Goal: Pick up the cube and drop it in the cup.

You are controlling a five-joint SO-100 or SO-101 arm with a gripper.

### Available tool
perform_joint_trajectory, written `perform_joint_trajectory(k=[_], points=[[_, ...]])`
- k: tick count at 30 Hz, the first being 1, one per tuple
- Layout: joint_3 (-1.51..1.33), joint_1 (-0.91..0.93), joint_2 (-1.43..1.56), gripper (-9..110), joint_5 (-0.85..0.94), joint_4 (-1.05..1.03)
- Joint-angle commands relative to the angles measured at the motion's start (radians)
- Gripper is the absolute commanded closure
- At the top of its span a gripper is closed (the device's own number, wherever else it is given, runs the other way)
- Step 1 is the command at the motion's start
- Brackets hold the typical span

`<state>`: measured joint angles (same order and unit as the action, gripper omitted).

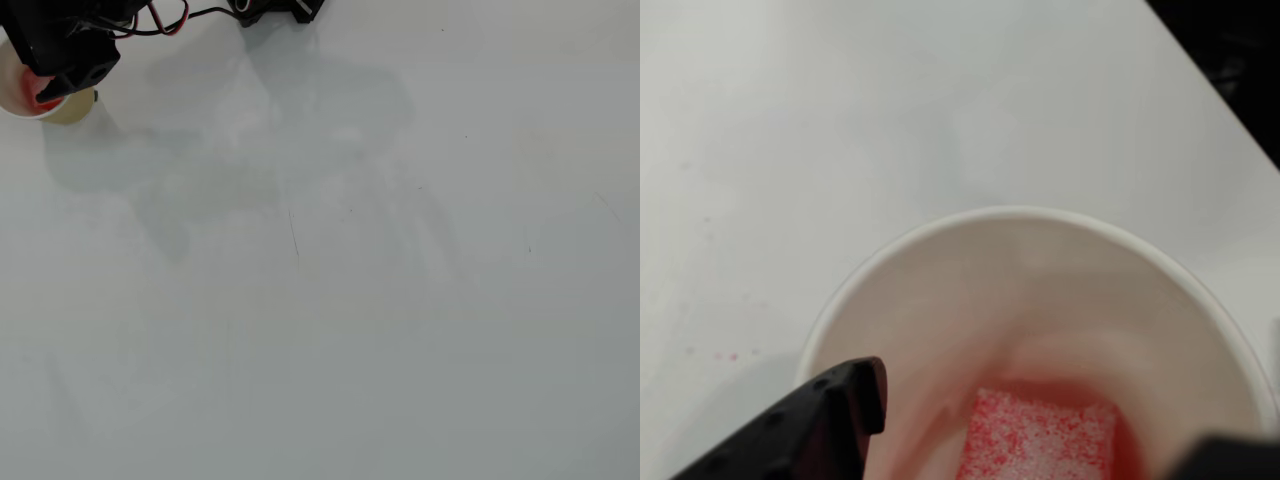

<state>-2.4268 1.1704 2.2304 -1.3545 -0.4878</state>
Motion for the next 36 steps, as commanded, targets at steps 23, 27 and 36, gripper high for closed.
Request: perform_joint_trajectory(k=[23,27,36], points=[[0.063,-0.158,0.212,102,0.003,0.110],[0.002,-0.258,0.307,102,0.003,0.097],[-0.210,-0.477,0.526,102,0.005,0.071]])
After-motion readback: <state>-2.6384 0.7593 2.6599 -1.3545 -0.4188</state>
